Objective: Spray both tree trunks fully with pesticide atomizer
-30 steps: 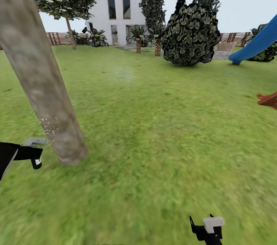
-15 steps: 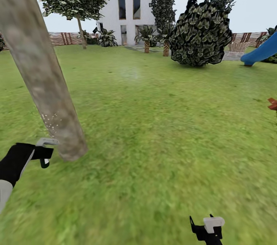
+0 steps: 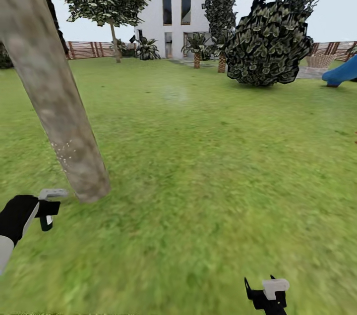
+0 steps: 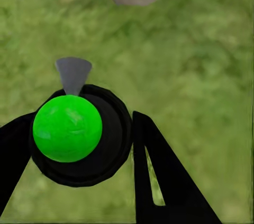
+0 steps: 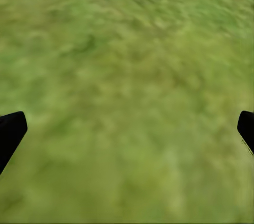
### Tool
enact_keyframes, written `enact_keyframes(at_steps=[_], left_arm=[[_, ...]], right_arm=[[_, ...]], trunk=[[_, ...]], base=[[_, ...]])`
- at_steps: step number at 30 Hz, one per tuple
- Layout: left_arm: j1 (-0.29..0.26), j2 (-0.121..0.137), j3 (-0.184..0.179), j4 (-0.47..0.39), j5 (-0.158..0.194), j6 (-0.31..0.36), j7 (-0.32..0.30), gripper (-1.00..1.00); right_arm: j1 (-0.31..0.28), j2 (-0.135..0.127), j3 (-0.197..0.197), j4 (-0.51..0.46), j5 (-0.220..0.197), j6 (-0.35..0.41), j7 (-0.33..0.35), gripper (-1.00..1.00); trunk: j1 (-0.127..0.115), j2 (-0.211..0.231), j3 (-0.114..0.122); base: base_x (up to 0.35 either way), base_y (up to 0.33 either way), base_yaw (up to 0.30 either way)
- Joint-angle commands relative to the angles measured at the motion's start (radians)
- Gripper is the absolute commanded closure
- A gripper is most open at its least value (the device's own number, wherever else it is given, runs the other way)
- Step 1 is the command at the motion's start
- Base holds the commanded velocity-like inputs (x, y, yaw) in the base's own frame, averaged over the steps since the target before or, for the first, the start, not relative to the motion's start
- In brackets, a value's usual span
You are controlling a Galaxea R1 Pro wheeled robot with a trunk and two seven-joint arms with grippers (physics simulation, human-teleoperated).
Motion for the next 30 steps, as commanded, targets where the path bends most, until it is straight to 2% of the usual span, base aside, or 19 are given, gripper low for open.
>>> enact_keyframes(at_steps=[1, 4, 7, 9, 16, 18, 20, 22, 24, 26, 27, 28, 30], left_arm=[[-0.001, -0.001, 0.019, 0.02, -0.008, -0.021, -0.004, 1.0], [0.0, -0.007, 0.03, 0.069, -0.009, -0.06, 0.002, 1.0], [0.0, -0.04, 0.031, 0.078, -0.014, -0.069, 0.063, 1.0], [0.0, -0.052, 0.031, 0.079, -0.014, -0.1, 0.103, 1.0], [0.001, -0.043, 0.044, 0.08, -0.014, -0.132, 0.121, 1.0], [0.027, -0.042, 0.047, 0.079, -0.014, -0.188, 0.143, 1.0], [0.077, -0.044, 0.049, 0.089, -0.007, -0.314, 0.218, 1.0], [0.09, -0.062, 0.05, 0.157, -0.001, -0.347, 0.239, 1.0], [0.092, -0.083, 0.054, 0.185, 0.004, -0.352, 0.246, 1.0], [0.092, -0.08, 0.06, 0.188, 0.005, -0.347, 0.244, 1.0], [0.091, -0.072, 0.078, 0.189, 0.007, -0.329, 0.242, 1.0], [0.085, -0.047, 0.1, 0.187, 0.01, -0.275, 0.232, 1.0], [0.079, -0.013, 0.11, 0.182, 0.01, -0.2, 0.186, 1.0]], right_arm=[[-0.001, 0.0, -0.008, 0.001, 0.011, -0.004, -0.001, -1.0], [-0.001, 0.0, -0.008, 0.001, 0.011, -0.004, -0.001, -1.0], [-0.001, 0.0, -0.008, 0.001, 0.011, -0.004, -0.001, -1.0], [-0.001, 0.0, -0.008, 0.001, 0.011, -0.004, -0.001, -1.0], [-0.001, 0.0, -0.008, 0.001, 0.011, -0.004, -0.001, -1.0], [-0.001, 0.0, -0.008, 0.001, 0.011, -0.004, -0.001, -1.0], [-0.001, 0.0, -0.008, 0.001, 0.011, -0.004, -0.001, -1.0], [-0.001, 0.0, -0.008, 0.001, 0.011, -0.004, -0.001, -1.0], [-0.001, 0.0, -0.008, 0.001, 0.011, -0.004, -0.001, -1.0], [-0.001, 0.0, -0.008, 0.001, 0.011, -0.004, -0.001, -1.0], [-0.001, 0.0, -0.008, 0.001, 0.011, -0.004, -0.001, -1.0], [-0.001, 0.0, -0.008, 0.001, 0.011, -0.004, -0.001, -1.0], [-0.001, 0.0, -0.008, 0.001, 0.011, -0.004, -0.001, -1.0]], trunk=[[0.0, 0.0, -0.001], [0.0, 0.0, -0.001], [0.0, 0.0, -0.001], [0.0, 0.0, -0.001], [0.0, 0.0, -0.001], [0.0, 0.0, -0.001], [0.0, 0.0, -0.001], [0.0, 0.0, -0.001], [0.0, 0.0, -0.001], [0.0, 0.0, -0.001], [0.0, 0.0, -0.001], [0.0, 0.0, -0.001], [0.0, 0.0, -0.001]], base=[[0.122, -0.262, 0.084], [0.196, -0.215, 0.025], [0.251, -0.174, 0.002], [0.259, -0.169, 0.0], [0.187, -0.076, 0.0], [0.014, -0.004, 0.0], [0.004, -0.001, 0.0], [0.001, 0.0, 0.0], [0.0, 0.0, 0.0], [0.0, 0.0, 0.0], [0.0, 0.0, 0.0], [0.0, 0.0, 0.0], [0.0, 0.0, 0.0]])
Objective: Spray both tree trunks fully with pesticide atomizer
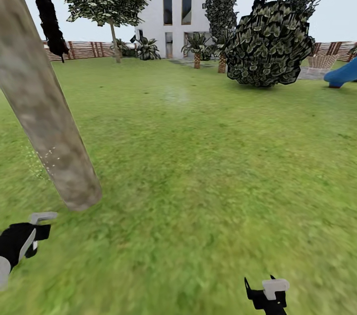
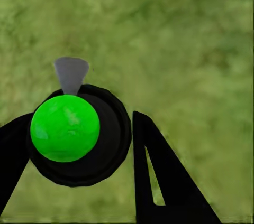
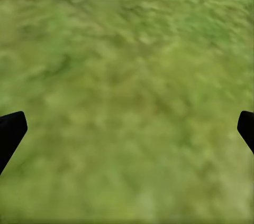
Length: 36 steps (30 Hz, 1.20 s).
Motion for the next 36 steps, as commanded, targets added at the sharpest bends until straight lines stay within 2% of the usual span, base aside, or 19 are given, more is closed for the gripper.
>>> enact_keyframes(at_steps=[1, 2, 5, 11, 20, 27, 32, 33, 34, 35, 36], left_arm=[[-0.001, 0.01, 0.008, -0.004, -0.006, 0.023, -0.035, 1.0], [0.001, 0.016, 0.008, -0.006, -0.006, 0.034, -0.063, 1.0], [0.005, 0.008, 0.001, -0.008, -0.009, 0.04, -0.081, 1.0], [-0.002, 0.003, -0.001, -0.009, -0.01, 0.046, -0.083, 1.0], [0.01, 0.004, -0.003, -0.007, -0.014, 0.048, -0.076, 1.0], [0.01, 0.004, 0.001, -0.005, -0.009, 0.048, -0.072, 1.0], [0.011, -0.003, 0.002, 0.002, -0.005, 0.045, -0.071, 1.0], [0.011, -0.019, 0.002, 0.006, -0.005, 0.043, -0.071, 1.0], [0.011, -0.067, 0.002, 0.007, -0.011, 0.038, -0.068, 1.0], [0.012, -0.098, 0.001, 0.003, -0.013, 0.036, -0.067, 1.0], [0.011, -0.117, 0.0, 0.0, -0.014, 0.035, -0.066, 1.0]], right_arm=[[-0.001, 0.0, -0.008, 0.001, 0.011, -0.004, -0.001, -1.0], [-0.001, 0.0, -0.008, 0.001, 0.011, -0.004, -0.001, -1.0], [-0.001, 0.0, -0.008, 0.001, 0.011, -0.004, -0.001, -1.0], [-0.001, 0.0, -0.008, 0.0, 0.011, -0.004, -0.001, -1.0], [-0.001, 0.0, -0.008, 0.0, 0.011, -0.004, -0.001, -1.0], [-0.001, 0.0, -0.008, 0.0, 0.011, -0.004, -0.001, -1.0], [-0.001, 0.0, -0.008, 0.0, 0.011, -0.004, -0.001, -1.0], [-0.001, 0.0, -0.008, 0.0, 0.011, -0.004, -0.001, -1.0], [-0.001, 0.0, -0.008, 0.001, 0.011, -0.004, -0.001, -1.0], [-0.001, 0.0, -0.008, 0.001, 0.011, -0.004, -0.001, -1.0], [-0.001, 0.0, -0.008, 0.0, 0.011, -0.004, -0.001, -1.0]], trunk=[[0.0, 0.0, -0.001], [0.0, 0.0, -0.001], [0.0, 0.0, -0.001], [0.0, 0.0, -0.001], [0.0, 0.0, -0.001], [0.0, 0.0, -0.001], [0.0, 0.0, -0.001], [0.0, 0.0, -0.001], [0.0, 0.0, -0.001], [0.0, 0.0, -0.001], [0.0, 0.0, -0.001]], base=[[0.0, 0.0, 0.0], [0.0, 0.0, 0.005], [0.0, 0.0, 0.149], [0.115, -0.052, 0.216], [0.26, -0.163, 0.01], [0.326, -0.015, 0.003], [0.213, 0.0, 0.206], [0.042, 0.0, 0.268], [0.014, 0.0, 0.149], [0.007, 0.0, 0.076], [0.004, 0.0, 0.039]])
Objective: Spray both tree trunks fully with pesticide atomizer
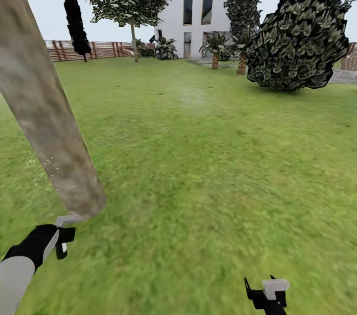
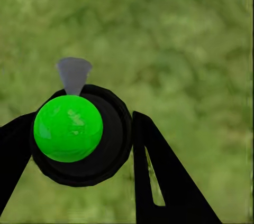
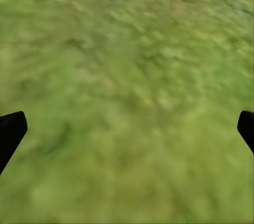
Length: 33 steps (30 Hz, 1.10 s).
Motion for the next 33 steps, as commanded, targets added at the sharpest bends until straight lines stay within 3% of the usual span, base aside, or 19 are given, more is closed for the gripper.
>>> enact_keyframes(at_steps=[1, 7, 8, 10, 13, 17, 22, 27, 33], left_arm=[[-0.001, -0.01, 0.008, -0.004, -0.016, 0.005, -0.007, 1.0], [-0.001, -0.014, 0.013, -0.047, -0.017, 0.008, -0.004, 1.0], [0.001, -0.014, 0.014, -0.074, -0.017, 0.01, 0.014, 1.0], [0.001, -0.017, 0.016, -0.092, -0.009, 0.012, 0.109, 1.0], [0.001, -0.022, 0.019, -0.085, -0.003, 0.012, 0.153, 1.0], [0.001, -0.04, 0.021, -0.08, -0.003, 0.01, 0.157, 1.0], [0.001, -0.049, 0.095, -0.078, -0.003, 0.006, 0.158, 1.0], [0.002, -0.097, 0.102, -0.079, -0.008, 0.002, 0.166, 1.0], [0.002, -0.107, 0.1, -0.078, -0.008, 0.001, 0.167, 1.0]], right_arm=[[-0.001, 0.0, -0.008, 0.001, 0.011, -0.004, -0.001, -1.0], [-0.001, 0.0, -0.008, 0.002, 0.011, -0.004, -0.001, -1.0], [-0.001, 0.0, -0.008, 0.002, 0.011, -0.004, -0.001, -1.0], [-0.001, 0.0, -0.008, 0.002, 0.011, -0.004, -0.001, -1.0], [-0.001, 0.0, -0.008, 0.002, 0.012, -0.004, -0.001, -1.0], [-0.001, 0.0, -0.008, 0.002, 0.012, -0.004, -0.001, -1.0], [-0.001, 0.0, -0.008, 0.002, 0.011, -0.004, -0.001, -1.0], [-0.001, 0.0, -0.008, 0.002, 0.011, -0.004, -0.001, -1.0], [-0.001, 0.0, -0.008, 0.002, 0.011, -0.004, -0.001, -1.0]], trunk=[[0.0, 0.0, -0.001], [0.0, 0.0, -0.001], [0.0, 0.0, -0.001], [0.0, 0.0, -0.001], [0.0, 0.0, -0.001], [0.0, 0.0, -0.001], [0.0, 0.0, -0.001], [0.0, 0.0, -0.001], [0.0, 0.0, -0.001]], base=[[0.002, 0.0, 0.02], [0.0, -0.05, 0.003], [0.039, -0.235, 0.0], [0.091, -0.253, 0.0], [0.133, -0.24, 0.036], [0.043, -0.251, 0.235], [-0.221, -0.168, 0.275], [-0.035, -0.054, 0.277], [0.07, -0.102, 0.277]])
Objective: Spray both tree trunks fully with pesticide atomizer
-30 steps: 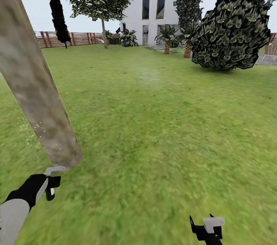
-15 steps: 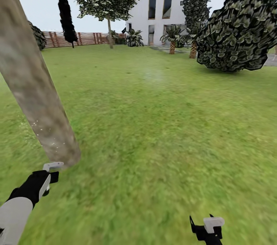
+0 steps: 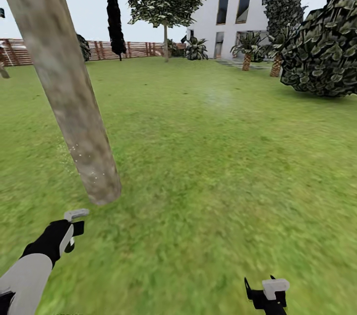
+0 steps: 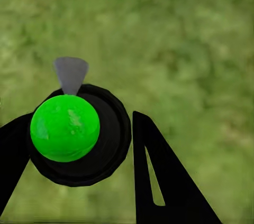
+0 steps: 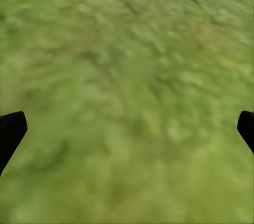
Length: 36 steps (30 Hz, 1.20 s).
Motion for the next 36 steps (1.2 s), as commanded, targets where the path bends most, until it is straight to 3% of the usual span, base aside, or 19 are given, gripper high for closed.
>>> enact_keyframes(at_steps=[1, 19, 31, 36], left_arm=[[-0.001, -0.001, 0.005, -0.001, -0.011, 0.005, -0.003, 1.0], [-0.001, -0.019, 0.003, -0.001, -0.013, 0.004, -0.002, 1.0], [-0.001, -0.025, 0.003, -0.002, -0.011, 0.004, -0.003, 1.0], [-0.001, -0.025, 0.003, -0.003, -0.011, 0.004, -0.003, 1.0]], right_arm=[[-0.001, 0.0, -0.008, 0.001, 0.01, -0.004, -0.001, -1.0], [-0.001, 0.0, -0.008, 0.0, 0.01, -0.004, -0.001, -1.0], [-0.001, 0.0, -0.008, -0.001, 0.011, -0.004, -0.001, -1.0], [-0.001, 0.0, -0.008, -0.001, 0.01, -0.004, -0.001, -1.0]], trunk=[[0.0, 0.0, -0.001], [0.0, 0.0, -0.001], [0.0, 0.0, -0.001], [0.0, 0.0, -0.001]], base=[[0.155, -0.222, 0.277], [0.235, -0.158, 0.102], [0.06, -0.106, 0.27], [0.101, -0.225, 0.039]])
